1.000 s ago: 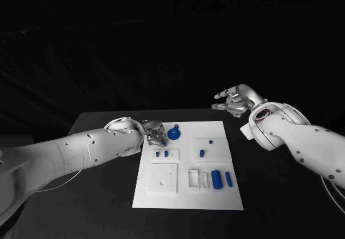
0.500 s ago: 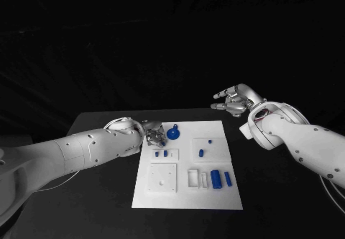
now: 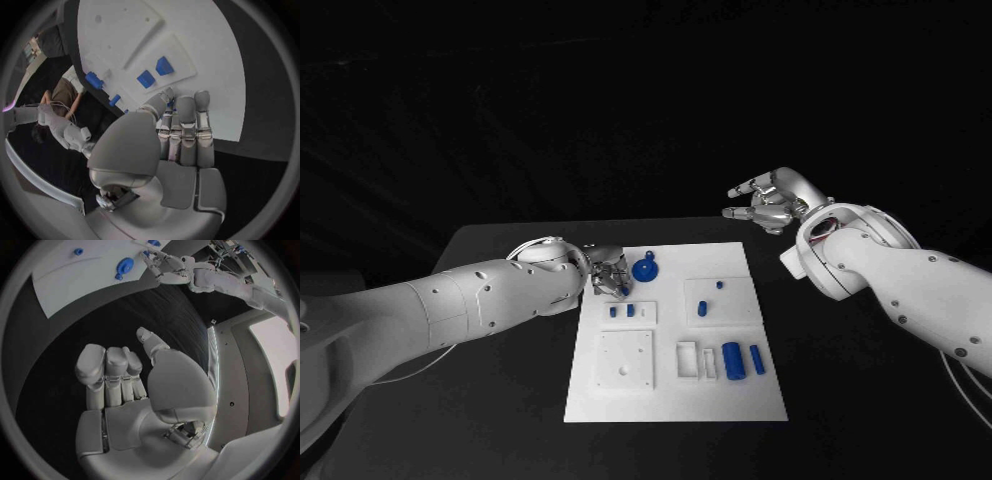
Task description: Assemble the parts on the task board
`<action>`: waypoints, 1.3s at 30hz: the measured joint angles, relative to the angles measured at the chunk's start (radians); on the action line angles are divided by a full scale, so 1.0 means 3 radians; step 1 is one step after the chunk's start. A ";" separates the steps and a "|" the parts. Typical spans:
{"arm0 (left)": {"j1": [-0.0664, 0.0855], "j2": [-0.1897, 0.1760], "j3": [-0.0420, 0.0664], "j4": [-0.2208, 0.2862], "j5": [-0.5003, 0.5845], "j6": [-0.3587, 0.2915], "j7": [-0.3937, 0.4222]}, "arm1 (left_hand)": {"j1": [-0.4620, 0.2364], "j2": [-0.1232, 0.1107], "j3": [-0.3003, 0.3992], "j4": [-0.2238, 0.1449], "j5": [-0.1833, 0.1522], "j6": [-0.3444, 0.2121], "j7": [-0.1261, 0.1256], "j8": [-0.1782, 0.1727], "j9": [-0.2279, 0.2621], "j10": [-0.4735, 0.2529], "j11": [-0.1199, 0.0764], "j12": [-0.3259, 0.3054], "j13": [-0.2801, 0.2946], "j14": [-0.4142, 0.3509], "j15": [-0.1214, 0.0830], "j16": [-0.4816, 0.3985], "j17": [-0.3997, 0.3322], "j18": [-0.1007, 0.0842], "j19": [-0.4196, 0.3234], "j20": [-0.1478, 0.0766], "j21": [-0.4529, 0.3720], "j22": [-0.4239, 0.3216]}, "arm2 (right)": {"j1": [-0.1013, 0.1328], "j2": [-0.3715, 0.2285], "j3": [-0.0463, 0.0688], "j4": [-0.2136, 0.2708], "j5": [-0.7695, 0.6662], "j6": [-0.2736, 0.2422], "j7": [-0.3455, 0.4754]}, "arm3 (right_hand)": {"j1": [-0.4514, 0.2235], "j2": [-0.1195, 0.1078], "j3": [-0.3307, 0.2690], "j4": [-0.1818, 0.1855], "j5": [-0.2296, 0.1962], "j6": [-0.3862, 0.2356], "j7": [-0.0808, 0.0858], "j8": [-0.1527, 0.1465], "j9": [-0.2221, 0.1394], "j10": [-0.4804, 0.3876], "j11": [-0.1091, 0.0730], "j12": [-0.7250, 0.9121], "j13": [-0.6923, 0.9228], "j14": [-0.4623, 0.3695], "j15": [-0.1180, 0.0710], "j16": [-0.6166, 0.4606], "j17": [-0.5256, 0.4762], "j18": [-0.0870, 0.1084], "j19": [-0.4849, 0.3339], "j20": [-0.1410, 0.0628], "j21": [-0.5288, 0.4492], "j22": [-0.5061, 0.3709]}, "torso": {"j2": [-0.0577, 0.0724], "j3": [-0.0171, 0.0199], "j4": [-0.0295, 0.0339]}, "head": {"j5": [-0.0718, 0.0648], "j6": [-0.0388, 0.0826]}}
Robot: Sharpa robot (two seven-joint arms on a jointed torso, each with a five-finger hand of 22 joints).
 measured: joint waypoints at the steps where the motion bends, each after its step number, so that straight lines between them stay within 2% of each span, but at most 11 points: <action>1: 0.0000 0.0000 0.0000 0.0000 0.0000 0.0000 0.0000 | 0.0000 0.0000 0.0000 0.0000 0.0000 0.0000 0.0000 0.0000 0.0000 0.0000 0.0000 0.0000 0.0000 0.0000 0.0000 0.0000 0.0000 0.0001 0.0000 0.0000 0.0000 0.0000 | 0.0000 0.0000 0.0000 0.0000 0.0000 0.0000 0.0000 | 0.0000 0.0000 0.0000 0.0000 0.0000 0.0000 0.0000 0.0000 0.0000 0.0000 0.0000 0.0000 0.0000 0.0000 0.0000 0.0000 0.0000 0.0000 0.0000 0.0000 0.0000 0.0000 | 0.0000 0.0000 0.0000 | 0.0000 -0.0001; 8: -0.0003 0.0001 -0.0003 0.0001 0.0000 -0.0008 0.0001 | 0.0000 0.0000 0.0023 -0.0022 0.0000 -0.0037 0.0027 0.0000 0.0001 -0.0025 0.0023 0.0000 0.0000 -0.0001 0.0001 0.0000 0.0000 0.0000 0.0000 0.0000 0.0000 0.0000 | 0.0000 0.0003 0.0000 -0.0004 0.0000 0.0001 0.0000 | 0.0000 0.0000 0.0000 0.0000 0.0000 0.0000 0.0000 0.0000 0.0000 0.0000 0.0000 0.0000 0.0000 0.0000 0.0000 0.0000 0.0000 0.0000 0.0000 0.0000 0.0000 0.0000 | 0.0000 0.0001 -0.0002 | 0.0002 -0.0006; 15: -0.0019 -0.0009 -0.0014 0.0003 0.0007 -0.0014 0.0004 | 0.0018 -0.0017 0.0111 -0.0051 0.0000 -0.0354 0.0028 0.0013 -0.0013 -0.0061 0.0036 0.0001 0.0002 -0.0012 0.0012 0.0000 0.0000 0.0000 -0.0012 0.0012 0.0015 0.0000 | 0.0000 0.0003 0.0000 -0.0007 0.0000 0.0002 0.0000 | 0.0000 0.0000 0.0000 0.0000 0.0000 0.0000 0.0000 0.0000 0.0000 0.0000 0.0000 0.0000 0.0000 0.0000 0.0000 0.0000 0.0000 0.0000 0.0000 0.0000 0.0000 0.0000 | -0.0001 0.0003 -0.0002 | 0.0004 -0.0010; 20: -0.0019 -0.0025 -0.0013 0.0003 0.0013 -0.0026 0.0004 | 0.0010 -0.0114 0.0170 -0.0066 0.0000 -0.0515 -0.0010 0.0013 -0.0016 -0.0157 0.0060 0.0009 0.0005 -0.0040 0.0040 0.0000 0.0000 0.0001 -0.0024 0.0024 0.0026 -0.0001 | 0.0000 0.0001 0.0000 -0.0011 0.0000 0.0006 0.0000 | 0.0000 0.0000 0.0000 0.0000 0.0000 0.0000 0.0000 0.0000 0.0000 0.0000 0.0000 0.0000 0.0000 0.0000 0.0000 0.0000 0.0000 0.0000 0.0000 0.0000 0.0000 0.0000 | -0.0001 0.0003 -0.0002 | 0.0005 -0.0010; 22: -0.0019 -0.0033 -0.0013 0.0003 0.0017 -0.0036 0.0004 | 0.0005 -0.0118 0.0181 -0.0070 0.0000 -0.0561 -0.0027 0.0013 -0.0016 -0.0207 0.0074 0.0009 0.0005 -0.0048 0.0048 0.0000 -0.0001 0.0001 -0.0030 0.0031 0.0026 -0.0001 | 0.0000 0.0000 0.0000 -0.0013 0.0000 0.0008 0.0000 | 0.0000 0.0000 0.0000 0.0000 0.0000 0.0000 0.0000 0.0000 0.0000 0.0000 0.0000 0.0000 0.0000 0.0000 0.0000 0.0000 0.0000 0.0000 0.0000 0.0000 0.0000 0.0000 | -0.0001 0.0003 -0.0002 | 0.0005 -0.0009; 25: -0.0017 -0.0042 -0.0012 0.0006 0.0026 -0.0052 0.0005 | 0.0003 -0.0169 0.0210 -0.0076 0.0000 -0.0593 -0.0036 0.0013 -0.0016 -0.0322 0.0115 -0.0001 0.0007 -0.0073 0.0073 0.0000 -0.0007 0.0004 -0.0049 0.0049 0.0026 -0.0001 | 0.0000 -0.0001 0.0000 -0.0016 0.0000 0.0010 0.0000 | 0.0000 0.0000 0.0000 0.0000 0.0000 0.0000 0.0000 0.0000 0.0000 0.0000 0.0000 0.0000 0.0000 0.0000 0.0000 0.0000 0.0000 0.0000 0.0000 0.0000 0.0000 0.0000 | -0.0001 0.0003 -0.0002 | 0.0006 -0.0009; 27: -0.0016 -0.0048 -0.0011 0.0006 0.0031 -0.0065 0.0006 | 0.0015 -0.0181 0.0229 -0.0080 0.0000 -0.0605 -0.0048 0.0013 -0.0016 -0.0379 0.0137 -0.0006 0.0003 -0.0090 0.0090 0.0000 -0.0011 0.0033 -0.0066 0.0066 0.0026 -0.0001 | 0.0000 -0.0001 0.0000 -0.0017 0.0000 0.0012 0.0000 | 0.0000 0.0000 0.0000 0.0000 0.0000 0.0000 0.0000 0.0000 0.0000 0.0000 0.0000 0.0000 -0.0003 0.0000 0.0000 0.0000 -0.0001 0.0000 0.0000 0.0000 -0.0016 0.0000 | -0.0001 0.0003 -0.0002 | 0.0005 -0.0009; 31: -0.0017 -0.0062 -0.0011 0.0006 0.0040 -0.0096 0.0006 | 0.0028 -0.0194 0.0238 -0.0072 0.0000 -0.0629 -0.0047 0.0013 -0.0016 -0.0408 0.0155 -0.0027 -0.0007 -0.0090 0.0090 0.0000 -0.0015 0.0075 -0.0066 0.0067 0.0039 -0.0001 | -0.0001 -0.0003 0.0000 -0.0020 0.0000 0.0015 0.0000 | 0.0000 0.0000 0.0000 0.0000 0.0000 0.0000 0.0000 0.0000 0.0000 0.0000 0.0000 0.0000 -0.0005 0.0000 0.0000 0.0000 -0.0003 0.0000 0.0000 0.0000 -0.0019 -0.0001 | -0.0001 0.0003 -0.0002 | 0.0004 -0.0009; 35: -0.0019 -0.0083 -0.0012 0.0002 0.0044 -0.0129 0.0006 | 0.0044 -0.0210 0.0259 -0.0092 0.0000 -0.0629 -0.0047 0.0013 -0.0016 -0.0429 0.0167 -0.0035 -0.0006 -0.0102 0.0101 -0.0013 -0.0029 0.0081 -0.0078 0.0079 0.0050 -0.0001 | -0.0002 -0.0005 0.0000 -0.0024 0.0000 0.0026 0.0000 | 0.0000 0.0000 0.0000 0.0000 0.0000 0.0000 0.0000 0.0000 0.0000 -0.0012 -0.0012 -0.0024 -0.0015 0.0000 0.0000 -0.0014 -0.0012 0.0000 0.0000 0.0000 -0.0020 -0.0001 | 0.0000 0.0003 -0.0002 | 0.0004 -0.0004; 37: -0.0021 -0.0103 -0.0013 -0.0003 0.0046 -0.0147 0.0005 | 0.0044 -0.0210 0.0285 -0.0094 0.0000 -0.0627 -0.0045 0.0013 -0.0016 -0.0430 0.0168 -0.0023 -0.0004 -0.0109 0.0108 -0.0025 -0.0037 0.0081 -0.0090 0.0091 0.0065 -0.0001 | -0.0003 -0.0009 0.0000 -0.0029 0.0000 0.0047 0.0001 | 0.0000 0.0000 -0.0010 -0.0010 0.0000 0.0003 -0.0003 0.0000 0.0000 -0.0038 -0.0021 -0.0146 -0.0094 0.0000 0.0000 -0.0078 -0.0052 0.0005 0.0000 0.0000 -0.0090 -0.0001 | 0.0000 0.0002 -0.0002 | 0.0006 -0.0002; 39: -0.0022 -0.0129 -0.0013 -0.0007 0.0054 -0.0168 0.0005 | 0.0057 -0.0223 0.0312 -0.0114 -0.0012 -0.0592 -0.0010 0.0013 -0.0016 -0.0436 0.0173 -0.0023 -0.0004 -0.0113 0.0113 -0.0027 -0.0044 0.0081 -0.0095 0.0096 0.0085 -0.0001 | -0.0005 -0.0013 0.0000 -0.0038 0.0000 0.0081 0.0005 | 0.0000 0.0000 0.0008 -0.0029 -0.0010 0.0043 -0.0023 0.0000 0.0000 -0.0181 -0.0021 -0.0629 -0.0458 -0.0035 -0.0001 -0.0194 -0.0134 0.0052 0.0000 0.0000 -0.0263 -0.0001 | 0.0000 0.0002 -0.0002 | 0.0007 0.0002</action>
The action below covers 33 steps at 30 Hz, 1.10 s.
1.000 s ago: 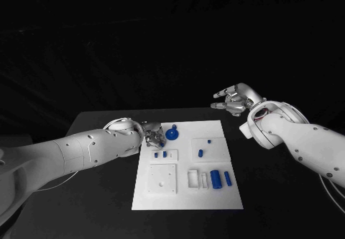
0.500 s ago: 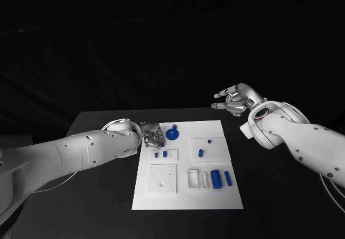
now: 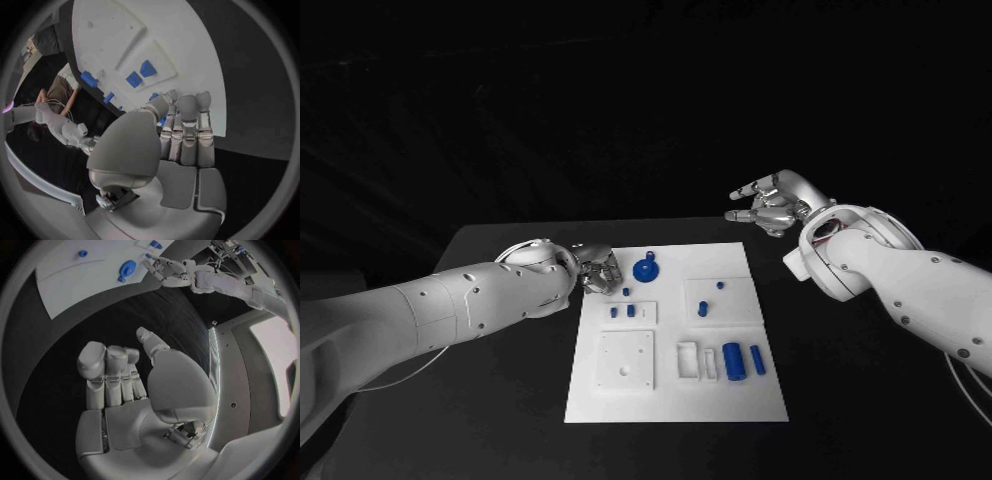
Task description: Assemble the parts on the task board
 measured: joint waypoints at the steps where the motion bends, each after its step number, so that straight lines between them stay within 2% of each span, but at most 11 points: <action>1: 0.0000 -0.0014 0.0002 -0.0002 0.0007 -0.0012 0.0000 | 0.0000 0.0000 0.0018 0.0001 0.0000 0.0013 0.0013 0.0000 0.0000 0.0000 0.0000 0.0000 0.0000 0.0000 0.0000 0.0000 -0.0001 0.0000 -0.0001 -0.0001 0.0015 0.0000 | -0.0001 -0.0002 0.0000 -0.0005 0.0000 0.0019 0.0003 | -0.0002 0.0002 0.0021 -0.0021 -0.0019 0.0021 -0.0001 0.0000 0.0000 -0.0049 -0.0005 -0.0295 -0.0241 -0.0032 -0.0002 -0.0072 -0.0053 0.0000 0.0000 0.0000 -0.0112 0.0000 | 0.0000 0.0000 0.0000 | 0.0000 0.0004; 4: -0.0002 -0.0067 0.0039 -0.0013 0.0065 -0.0073 0.0013 | 0.0013 -0.0013 0.0069 -0.0044 0.0000 0.0135 0.0091 0.0000 0.0000 0.0030 -0.0026 0.0000 0.0000 -0.0155 -0.0009 -0.0166 -0.0089 0.0000 -0.0149 0.0001 0.0019 0.0000 | -0.0015 -0.0011 0.0001 -0.0035 0.0000 0.0107 0.0028 | -0.0022 0.0041 0.0134 -0.0098 -0.0042 0.0070 -0.0026 0.0000 0.0002 -0.0072 0.0010 -0.1068 -0.0947 -0.0119 -0.0006 -0.0336 -0.0264 0.0003 -0.0079 -0.0003 -0.0539 0.0000 | -0.0001 0.0000 0.0000 | 0.0001 0.0013; 5: -0.0001 -0.0084 0.0057 -0.0016 0.0101 -0.0098 0.0022 | 0.0013 -0.0013 0.0080 -0.0056 0.0000 0.0176 0.0110 0.0000 0.0000 0.0134 -0.0042 0.0014 0.0001 -0.0217 -0.0022 -0.0262 -0.0145 -0.0001 -0.0229 -0.0005 0.0015 0.0000 | -0.0021 -0.0012 0.0001 -0.0048 -0.0004 0.0137 0.0039 | -0.0025 0.0035 0.0281 -0.0155 -0.0082 0.0117 -0.0047 0.0000 0.0003 0.0000 0.0001 -0.1648 -0.1595 -0.0152 0.0019 -0.0428 -0.0359 0.0025 -0.0128 0.0007 -0.0814 0.0000 | -0.0002 0.0000 -0.0001 | 0.0001 0.0017; 7: 0.0012 -0.0122 0.0093 -0.0020 0.0234 -0.0169 0.0053 | 0.0013 -0.0013 0.0083 -0.0059 0.0000 0.0219 0.0126 0.0000 0.0000 0.0255 -0.0059 0.0026 0.0003 -0.0332 -0.0025 -0.0442 -0.0240 -0.0001 -0.0359 -0.0004 -0.0048 0.0000 | -0.0039 -0.0015 0.0001 -0.0082 -0.0020 0.0214 0.0069 | -0.0044 0.0018 0.0397 -0.0183 -0.0083 0.0208 -0.0023 0.0000 0.0005 0.0090 0.0010 -0.2179 -0.2194 -0.0151 0.0019 -0.0455 -0.0426 0.0052 -0.0137 0.0017 -0.0991 0.0000 | -0.0003 0.0000 0.0000 | -0.0005 0.0027; 10: 0.0048 -0.0185 0.0138 0.0001 0.0565 -0.0268 0.0128 | -0.0016 -0.0013 0.0014 -0.0019 -0.0040 0.0232 0.0135 0.0000 0.0000 0.0294 -0.0065 0.0026 0.0003 -0.0462 0.0009 -0.0830 -0.0437 -0.0013 -0.0550 0.0016 -0.0242 -0.0033 | -0.0064 -0.0015 -0.0006 -0.0139 -0.0084 0.0320 0.0120 | -0.0048 0.0021 0.0516 -0.0211 -0.0096 0.0252 0.0020 -0.0001 0.0005 0.0002 0.0120 -0.2654 -0.2832 -0.0145 0.0077 -0.0455 -0.0481 0.0092 -0.0110 0.0045 -0.1139 0.0000 | -0.0003 0.0000 0.0002 | -0.0034 0.0046; 12: 0.0076 -0.0239 0.0164 0.0045 0.0845 -0.0306 0.0182 | -0.0083 -0.0006 -0.0043 0.0030 -0.0117 0.0231 0.0135 0.0000 0.0000 0.0225 -0.0037 0.0026 0.0003 -0.0547 0.0059 -0.1158 -0.0594 -0.0090 -0.0652 0.0067 -0.0443 -0.0172 | -0.0079 -0.0012 -0.0017 -0.0169 -0.0158 0.0377 0.0150 | -0.0053 0.0027 0.0602 -0.0259 -0.0110 0.0311 0.0027 -0.0001 0.0012 -0.0029 0.0171 -0.2736 -0.3302 -0.0145 0.0098 -0.0450 -0.0529 0.0154 -0.0074 0.0081 -0.1201 0.0000 | -0.0003 0.0002 0.0004 | -0.0058 0.0061; 15: 0.0115 -0.0340 0.0195 0.0168 0.1369 -0.0340 0.0271 | -0.0133 0.0002 -0.0198 0.0092 -0.0136 0.0205 0.0114 0.0013 0.0003 0.0113 0.0007 0.0026 0.0003 -0.0494 0.0142 -0.1822 -0.0890 -0.0132 -0.0702 0.0155 -0.0852 -0.0571 | -0.0103 -0.0006 -0.0043 -0.0197 -0.0346 0.0460 0.0196 | -0.0072 0.0008 0.0656 -0.0297 -0.0162 0.0352 0.0026 -0.0001 0.0012 -0.0108 0.0222 -0.2738 -0.3474 -0.0131 0.0112 -0.0429 -0.0566 0.0165 -0.0056 0.0100 -0.1234 0.0000 | -0.0003 0.0002 0.0006 | -0.0097 0.0083; 18: 0.0136 -0.0431 0.0212 0.0323 0.1852 -0.0349 0.0366 | -0.0139 0.0008 -0.0366 0.0141 -0.0266 0.0196 0.0123 0.0013 0.0002 0.0088 0.0032 0.0026 0.0003 -0.0438 0.0228 -0.2421 -0.1009 -0.0189 -0.0745 0.0246 -0.1238 -0.0972 | -0.0127 0.0003 -0.0076 -0.0210 -0.0609 0.0533 0.0225 | -0.0075 0.0005 0.0711 -0.0341 -0.0223 0.0398 0.0012 -0.0001 0.0012 -0.0143 0.0224 -0.2738 -0.3493 -0.0127 0.0116 -0.0402 -0.0613 0.0188 -0.0047 0.0108 -0.1259 0.0000 | -0.0001 0.0002 0.0012 | -0.0135 0.0094; 23: 0.0146 -0.0558 0.0225 0.0561 0.2450 -0.0355 0.0531 | -0.0107 0.0081 -0.0552 0.0170 -0.0336 0.0196 0.0124 0.0013 0.0002 0.0084 0.0036 0.0026 0.0002 -0.0301 0.0320 -0.3247 -0.1000 -0.0263 -0.0884 0.0359 -0.1363 -0.1845 | -0.0168 0.0014 -0.0128 -0.0197 -0.1055 0.0642 0.0232 | -0.0089 -0.0031 0.0751 -0.0362 -0.0302 0.0423 -0.0001 -0.0001 0.0012 -0.0181 0.0233 -0.2738 -0.3493 -0.0120 0.0123 -0.0373 -0.0692 0.0194 -0.0024 0.0132 -0.1298 0.0000 | 0.0002 -0.0002 0.0020 | -0.0190 0.0093; 26: 0.0150 -0.0623 0.0232 0.0701 0.2733 -0.0373 0.0632 | -0.0099 0.0089 -0.0570 0.0153 -0.0328 0.0196 0.0124 0.0013 0.0002 0.0084 0.0036 0.0026 0.0002 -0.0314 0.0353 -0.3439 -0.1000 -0.0263 -0.0959 0.0386 -0.1363 -0.2150 | -0.0187 0.0019 -0.0167 -0.0170 -0.1293 0.0691 0.0221 | -0.0101 -0.0057 0.0751 -0.0362 -0.0352 0.0423 -0.0001 -0.0001 0.0011 -0.0201 0.0247 -0.2738 -0.3493 -0.0115 0.0127 -0.0360 -0.0719 0.0194 -0.0024 0.0132 -0.1311 0.0000 | 0.0003 -0.0007 0.0023 | -0.0205 0.0092; 33: 0.0153 -0.0694 0.0241 0.0911 0.3149 -0.0436 0.0835 | -0.0066 0.0126 -0.0435 0.0010 -0.0099 0.0184 0.0135 0.0013 0.0002 0.0082 0.0038 0.0026 0.0002 -0.0309 0.0358 -0.3469 -0.1000 -0.0263 -0.0883 0.0374 -0.1363 -0.2523 | -0.0206 0.0048 -0.0270 -0.0109 -0.1694 0.0749 0.0164 | -0.0083 -0.0101 0.0768 -0.0345 -0.0442 0.0410 -0.0014 -0.0001 0.0011 -0.0213 0.0235 -0.2738 -0.3493 -0.0102 0.0139 -0.0325 -0.0793 0.0193 -0.0012 0.0144 -0.1363 0.0000 | 0.0003 -0.0014 0.0025 | -0.0217 0.0094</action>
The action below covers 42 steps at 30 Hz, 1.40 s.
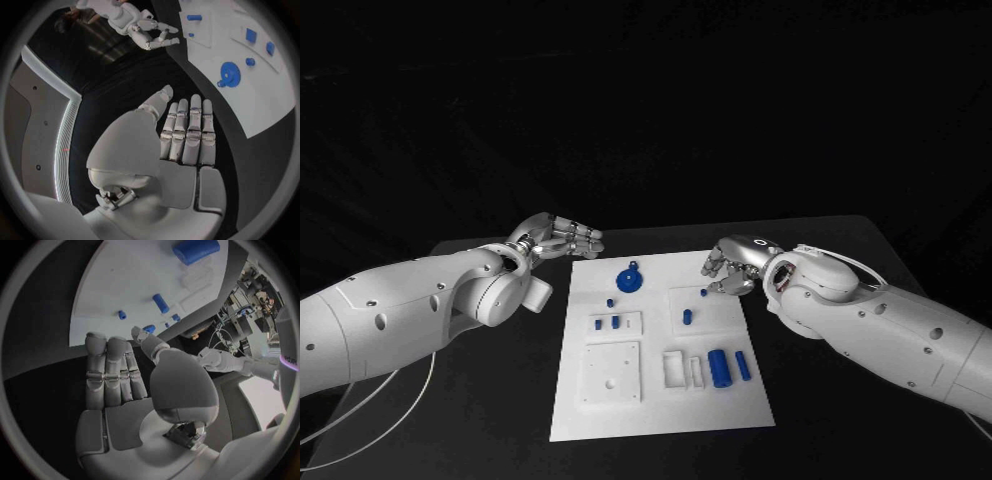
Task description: Assemble the parts on the task board
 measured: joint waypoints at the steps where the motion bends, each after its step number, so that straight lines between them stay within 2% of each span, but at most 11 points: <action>1: 0.0000 -0.0004 0.0001 0.0014 0.0036 -0.0008 0.0021 | -0.0024 0.0005 0.0033 -0.0017 0.0002 0.0000 0.0001 0.0000 0.0000 -0.0010 0.0010 0.0000 0.0000 0.0000 0.0000 0.0000 0.0000 0.0000 0.0017 -0.0004 0.0000 -0.0055 | -0.0001 0.0005 -0.0014 0.0006 -0.0041 0.0003 -0.0011 | 0.0001 -0.0020 0.0006 0.0006 0.0000 0.0000 0.0000 0.0000 0.0000 -0.0001 0.0001 0.0000 0.0000 0.0000 0.0000 0.0008 -0.0010 0.0000 0.0000 0.0000 -0.0009 0.0000 | 0.0000 -0.0001 0.0000 | 0.0000 0.0001; 3: 0.0001 -0.0010 0.0001 0.0038 0.0113 -0.0025 0.0062 | -0.0072 0.0010 0.0070 -0.0053 0.0002 -0.0001 0.0001 0.0000 0.0000 -0.0010 0.0010 0.0000 0.0000 0.0000 0.0000 0.0000 0.0000 0.0000 0.0053 -0.0003 0.0000 -0.0183 | -0.0002 0.0025 -0.0045 0.0014 -0.0130 0.0009 -0.0039 | 0.0000 -0.0035 0.0025 0.0016 -0.0040 0.0000 0.0000 0.0000 0.0000 -0.0012 0.0012 0.0000 0.0000 -0.0011 0.0011 0.0012 -0.0033 0.0000 0.0000 0.0000 -0.0028 0.0000 | -0.0001 -0.0001 0.0000 | -0.0001 0.0004; 8: 0.0003 -0.0012 0.0004 0.0062 0.0239 -0.0060 0.0136 | -0.0078 0.0010 0.0064 -0.0066 0.0002 -0.0001 0.0001 0.0000 0.0000 -0.0022 0.0022 0.0000 0.0000 -0.0009 0.0009 0.0000 0.0000 0.0000 0.0068 0.0001 0.0001 -0.0302 | -0.0003 0.0084 -0.0128 -0.0009 -0.0316 0.0017 -0.0120 | 0.0000 -0.0088 0.0158 0.0006 -0.0138 0.0000 0.0000 0.0000 0.0000 -0.0012 0.0012 0.0000 0.0000 0.0001 0.0024 0.0039 -0.0077 -0.0001 0.0012 0.0012 -0.0051 0.0000 | -0.0001 -0.0002 0.0000 | 0.0001 0.0006; 9: 0.0003 -0.0012 0.0004 0.0066 0.0262 -0.0066 0.0150 | -0.0088 0.0020 0.0055 -0.0075 0.0002 -0.0001 0.0001 0.0000 0.0000 -0.0022 0.0022 0.0000 0.0000 -0.0009 0.0009 0.0000 0.0000 0.0000 0.0087 0.0004 0.0013 -0.0345 | -0.0004 0.0098 -0.0146 -0.0022 -0.0358 0.0017 -0.0142 | -0.0007 -0.0117 0.0189 0.0012 -0.0159 0.0000 0.0000 0.0000 0.0000 -0.0024 0.0024 0.0000 0.0000 0.0001 0.0024 0.0039 -0.0088 -0.0001 0.0012 0.0012 -0.0067 0.0000 | 0.0000 -0.0001 0.0001 | 0.0005 0.0006; 13: 0.0004 -0.0012 0.0004 0.0074 0.0319 -0.0079 0.0186 | -0.0088 0.0020 0.0033 -0.0097 0.0002 -0.0001 0.0001 0.0000 0.0000 -0.0034 0.0034 0.0000 0.0000 -0.0020 0.0020 0.0000 0.0000 0.0000 0.0105 0.0013 0.0013 -0.0472 | -0.0006 0.0141 -0.0190 -0.0053 -0.0486 0.0012 -0.0219 | 0.0004 -0.0154 0.0268 0.0027 -0.0205 0.0000 0.0000 0.0000 0.0000 -0.0036 0.0012 0.0000 -0.0002 0.0001 0.0024 0.0057 -0.0126 -0.0004 0.0012 0.0012 -0.0090 0.0002 | 0.0003 0.0004 0.0005 | 0.0016 0.0003; 16: 0.0004 -0.0014 0.0004 0.0077 0.0344 -0.0085 0.0203 | -0.0088 0.0020 0.0032 -0.0098 0.0002 -0.0001 0.0001 0.0000 0.0000 -0.0034 0.0034 0.0000 0.0000 -0.0020 0.0020 0.0000 0.0000 0.0000 0.0105 0.0012 0.0013 -0.0495 | -0.0006 0.0166 -0.0207 -0.0067 -0.0555 0.0003 -0.0263 | 0.0004 -0.0190 0.0336 0.0036 -0.0245 0.0000 0.0000 0.0000 0.0000 -0.0036 0.0012 0.0000 -0.0002 0.0013 0.0036 0.0057 -0.0144 -0.0006 0.0012 0.0012 -0.0090 0.0003 | 0.0004 0.0005 0.0005 | 0.0023 -0.0003; 20: 0.0005 -0.0015 0.0004 0.0083 0.0375 -0.0090 0.0223 | -0.0088 0.0020 0.0032 -0.0098 0.0002 0.0000 0.0001 0.0000 0.0000 -0.0034 0.0034 0.0000 0.0000 -0.0020 0.0020 0.0000 -0.0001 0.0000 0.0105 0.0012 0.0013 -0.0495 | -0.0006 0.0201 -0.0237 -0.0100 -0.0649 -0.0022 -0.0327 | 0.0005 -0.0189 0.0389 0.0065 -0.0260 0.0000 0.0000 0.0000 0.0000 -0.0036 0.0012 0.0000 -0.0002 0.0013 0.0036 0.0057 -0.0162 0.0023 0.0012 0.0013 -0.0105 0.0003 | 0.0004 0.0005 0.0003 | 0.0034 -0.0008; 22: 0.0005 -0.0015 0.0004 0.0086 0.0386 -0.0091 0.0231 | -0.0088 0.0019 0.0032 -0.0098 0.0002 -0.0001 0.0001 0.0000 0.0000 -0.0034 0.0034 0.0000 0.0000 -0.0020 0.0020 0.0000 -0.0001 0.0000 0.0105 0.0012 0.0013 -0.0495 | -0.0006 0.0216 -0.0252 -0.0120 -0.0692 -0.0039 -0.0357 | 0.0009 -0.0220 0.0428 0.0078 -0.0276 0.0000 0.0000 0.0000 -0.0001 -0.0036 0.0012 0.0000 -0.0002 0.0013 0.0036 0.0070 -0.0175 0.0035 0.0013 0.0013 -0.0105 0.0003 | 0.0004 0.0007 0.0000 | 0.0040 -0.0011; 29: 0.0006 -0.0016 0.0004 0.0090 0.0409 -0.0092 0.0246 | -0.0114 0.0046 0.0014 -0.0116 0.0002 -0.0001 0.0001 0.0000 0.0000 -0.0034 0.0034 0.0000 0.0000 -0.0020 0.0020 0.0000 -0.0001 0.0000 0.0140 0.0001 0.0039 -0.0633 | -0.0006 0.0271 -0.0286 -0.0189 -0.0791 -0.0088 -0.0421 | 0.0009 -0.0220 0.0543 0.0127 -0.0336 0.0011 0.0005 0.0000 -0.0001 -0.0034 0.0010 0.0000 -0.0001 0.0013 0.0036 0.0077 -0.0183 0.0038 0.0013 0.0013 -0.0105 0.0002 | 0.0003 0.0009 -0.0005 | 0.0051 -0.0021; 33: 0.0007 -0.0016 0.0004 0.0091 0.0416 -0.0092 0.0248 | -0.0114 0.0046 0.0014 -0.0116 0.0002 -0.0001 0.0001 0.0000 0.0000 -0.0034 0.0034 0.0000 0.0000 -0.0020 0.0019 0.0000 -0.0001 0.0001 0.0140 0.0001 0.0039 -0.0633 | -0.0006 0.0293 -0.0300 -0.0213 -0.0820 -0.0100 -0.0436 | 0.0009 -0.0220 0.0625 0.0156 -0.0361 0.0108 -0.0009 0.0000 0.0002 0.0099 -0.0025 0.0000 -0.0001 0.0013 0.0036 0.0077 -0.0183 0.0038 0.0013 0.0013 -0.0105 0.0002 | 0.0003 0.0009 -0.0006 | 0.0058 -0.0032; 42: 0.0011 -0.0020 0.0004 0.0091 0.0423 -0.0092 0.0249 | -0.0114 0.0046 0.0013 -0.0116 0.0002 0.0000 0.0001 0.0000 0.0000 -0.0034 0.0034 0.0000 0.0000 -0.0019 0.0019 0.0000 -0.0001 0.0000 0.0140 0.0001 0.0039 -0.0663 | -0.0004 0.0328 -0.0318 -0.0252 -0.0839 -0.0109 -0.0442 | 0.0015 -0.0145 0.0628 0.0159 -0.0361 0.0234 -0.0049 -0.0001 0.0003 0.0227 -0.0073 0.0000 -0.0001 0.0037 0.0012 0.0077 -0.0183 0.0036 0.0013 0.0013 -0.0049 0.0002 | 0.0001 0.0010 -0.0007 | 0.0069 -0.0049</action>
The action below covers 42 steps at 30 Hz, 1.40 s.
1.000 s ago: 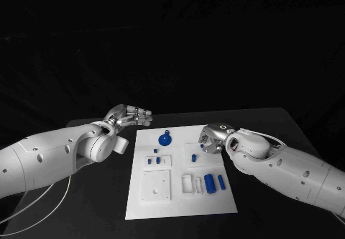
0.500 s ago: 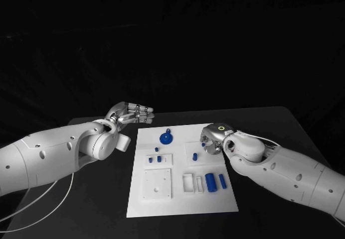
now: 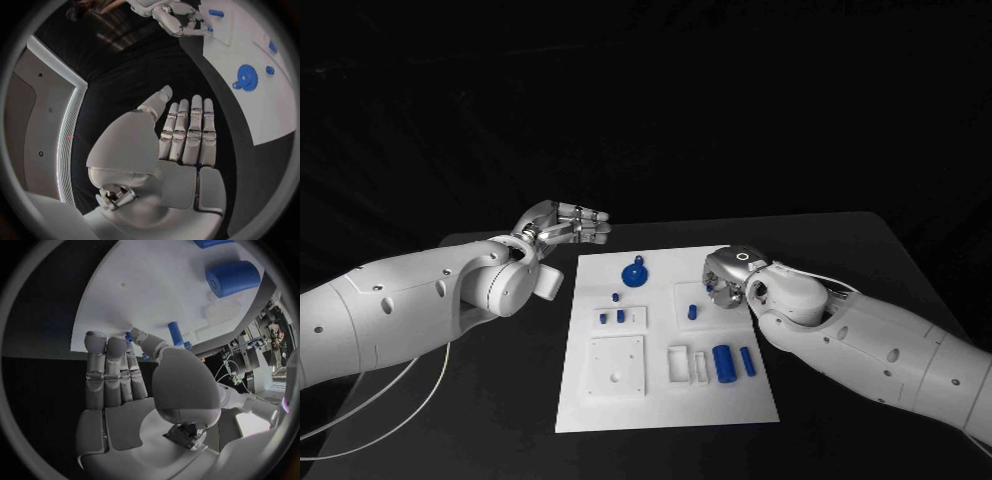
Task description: Assemble the parts on the task board
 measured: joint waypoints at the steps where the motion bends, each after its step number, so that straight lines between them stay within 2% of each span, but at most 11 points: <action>1: 0.0000 0.0000 0.0000 0.0000 0.0000 0.0000 0.0000 | 0.0000 0.0000 0.0000 0.0000 0.0000 0.0000 0.0000 0.0000 0.0000 0.0000 0.0000 0.0000 0.0000 0.0000 0.0000 0.0000 0.0000 0.0000 0.0000 0.0000 0.0000 0.0000 | 0.0000 0.0004 -0.0002 -0.0002 0.0000 0.0000 0.0000 | -0.0011 0.0011 0.0000 0.0000 0.0000 0.0012 0.0009 0.0000 0.0000 0.0009 0.0005 0.0000 0.0000 0.0000 0.0000 0.0000 0.0001 0.0000 -0.0001 0.0000 0.0003 0.0000 | 0.0000 0.0000 0.0000 | 0.0002 -0.0002; 5: 0.0001 0.0000 0.0000 -0.0001 0.0002 0.0000 0.0000 | 0.0000 0.0000 0.0000 0.0000 0.0000 0.0000 0.0000 0.0000 0.0000 0.0000 0.0000 0.0000 0.0000 0.0000 0.0000 0.0000 0.0000 0.0000 0.0000 0.0000 0.0000 0.0000 | 0.0002 0.0019 -0.0012 -0.0019 0.0000 0.0000 0.0001 | 0.0001 0.0028 0.0000 0.0000 0.0000 0.0030 -0.0008 -0.0003 0.0000 0.0031 -0.0017 0.0000 0.0000 0.0002 -0.0019 0.0000 0.0008 -0.0004 -0.0007 -0.0032 0.0011 0.0000 | 0.0000 -0.0001 0.0001 | 0.0004 -0.0007; 13: 0.0004 0.0002 0.0000 -0.0001 0.0005 0.0001 -0.0002 | 0.0000 0.0000 0.0000 0.0000 0.0000 0.0000 0.0000 0.0000 0.0000 -0.0011 -0.0012 0.0000 0.0000 0.0000 0.0000 0.0000 0.0000 0.0000 0.0000 0.0000 0.0000 -0.0026 | 0.0010 0.0053 -0.0035 -0.0069 0.0004 -0.0006 0.0002 | -0.0024 0.0059 -0.0016 -0.0016 0.0000 0.0041 0.0001 -0.0003 0.0003 0.0031 -0.0017 0.0000 0.0000 -0.0003 -0.0024 0.0000 0.0017 -0.0020 -0.0008 -0.0033 0.0030 -0.0001 | 0.0000 -0.0001 0.0001 | 0.0007 -0.0015; 16: 0.0005 0.0002 0.0000 -0.0001 0.0005 0.0001 -0.0003 | 0.0000 0.0000 0.0000 0.0000 0.0000 0.0000 0.0000 0.0000 0.0000 -0.0012 -0.0012 0.0000 0.0000 0.0000 0.0000 0.0000 0.0000 0.0000 0.0000 0.0000 0.0000 -0.0030 | 0.0013 0.0061 -0.0040 -0.0082 0.0004 -0.0014 0.0002 | 0.0003 0.0085 -0.0016 -0.0016 0.0000 0.0064 -0.0010 -0.0003 0.0004 0.0068 -0.0022 0.0000 0.0000 -0.0003 -0.0024 0.0000 0.0018 -0.0021 -0.0005 -0.0035 0.0040 -0.0001 | 0.0000 -0.0002 0.0001 | 0.0008 -0.0016; 17: 0.0005 0.0002 0.0000 -0.0002 0.0005 0.0001 -0.0003 | 0.0000 0.0000 0.0000 0.0000 0.0000 0.0000 0.0000 0.0000 0.0000 -0.0011 -0.0012 0.0000 0.0000 0.0000 0.0000 0.0000 0.0000 0.0000 0.0000 0.0000 0.0000 -0.0041 | 0.0014 0.0063 -0.0042 -0.0086 0.0004 -0.0020 0.0002 | 0.0004 0.0112 -0.0015 -0.0017 0.0000 0.0091 -0.0008 -0.0003 0.0004 0.0089 -0.0035 0.0000 0.0000 0.0001 -0.0043 0.0000 0.0022 -0.0022 0.0005 -0.0046 0.0057 -0.0001 | 0.0000 -0.0002 0.0001 | 0.0008 -0.0017; 20: 0.0006 0.0003 0.0000 -0.0003 0.0006 0.0001 -0.0004 | 0.0000 0.0000 0.0000 0.0000 0.0000 0.0000 0.0000 0.0000 0.0000 -0.0012 -0.0012 0.0000 0.0000 0.0000 0.0000 0.0000 0.0000 0.0000 0.0000 0.0000 0.0000 -0.0043 | 0.0015 0.0069 -0.0046 -0.0095 0.0001 -0.0043 -0.0002 | 0.0039 0.0147 0.0050 -0.0082 -0.0001 0.0188 -0.0026 0.0001 0.0005 0.0203 -0.0057 -0.0018 -0.0002 -0.0003 -0.0083 0.0000 0.0030 -0.0075 -0.0002 -0.0099 0.0110 -0.0001 | 0.0000 -0.0002 0.0001 | 0.0008 -0.0019; 28: 0.0009 0.0003 0.0000 -0.0009 0.0007 0.0002 -0.0005 | 0.0000 0.0000 0.0000 0.0000 0.0000 0.0000 0.0000 0.0000 0.0000 -0.0019 -0.0004 0.0000 0.0000 0.0000 0.0000 0.0000 -0.0001 0.0000 0.0000 0.0000 0.0000 -0.0051 | 0.0001 0.0074 -0.0058 -0.0096 -0.0022 -0.0130 -0.0034 | 0.0003 0.0184 0.0132 -0.0174 -0.0026 0.0291 -0.0071 0.0000 0.0025 0.0306 -0.0076 -0.0040 -0.0001 0.0032 -0.0115 0.0000 0.0044 -0.0126 -0.0007 -0.0140 0.0281 -0.0001 | -0.0002 -0.0002 0.0000 | 0.0009 -0.0024; 35: 0.0010 0.0004 0.0000 -0.0027 0.0007 0.0002 -0.0005 | 0.0000 0.0000 0.0000 0.0000 0.0000 0.0000 0.0000 0.0000 0.0000 -0.0024 0.0001 0.0000 0.0000 0.0000 0.0000 0.0000 -0.0001 0.0000 0.0000 0.0000 0.0000 -0.0058 | -0.0020 0.0052 -0.0067 -0.0057 -0.0037 -0.0254 -0.0075 | 0.0000 0.0188 0.0165 -0.0194 -0.0029 0.0314 -0.0069 0.0000 0.0030 0.0311 -0.0072 -0.0025 0.0001 0.0044 -0.0126 -0.0020 0.0060 -0.0150 -0.0001 -0.0158 0.0417 -0.0001 | -0.0003 -0.0002 -0.0001 | 0.0011 -0.0025; 38: 0.0010 0.0004 0.0000 -0.0041 0.0007 0.0002 -0.0005 | 0.0000 0.0000 0.0000 0.0000 0.0000 0.0000 0.0000 0.0000 0.0000 -0.0024 0.0001 0.0000 0.0000 0.0000 0.0000 0.0000 -0.0001 0.0000 0.0000 0.0000 0.0000 -0.0058 | -0.0020 0.0025 -0.0061 -0.0005 -0.0034 -0.0314 -0.0080 | 0.0000 0.0188 0.0165 -0.0194 -0.0039 0.0315 -0.0069 0.0000 0.0031 0.0328 -0.0089 -0.0025 0.0009 0.0048 -0.0133 -0.0020 0.0060 -0.0151 -0.0001 -0.0158 0.0418 -0.0001 | -0.0004 -0.0002 -0.0001 | 0.0012 -0.0025; 42: 0.0011 0.0005 0.0000 -0.0061 0.0008 0.0002 -0.0005 | 0.0000 0.0000 0.0000 0.0000 0.0000 0.0000 0.0000 0.0000 0.0000 -0.0024 0.0001 0.0000 0.0000 0.0000 0.0000 0.0000 -0.0001 0.0000 0.0000 0.0000 0.0000 -0.0070 | -0.0020 -0.0008 -0.0010 0.0068 -0.0018 -0.0388 -0.0081 | 0.0000 0.0188 0.0165 -0.0194 -0.0040 0.0315 -0.0069 0.0000 0.0033 0.0328 -0.0089 -0.0025 0.0021 0.0042 -0.0139 -0.0027 0.0065 -0.0151 -0.0001 -0.0158 0.0426 -0.0001 | -0.0004 -0.0003 -0.0001 | 0.0017 -0.0025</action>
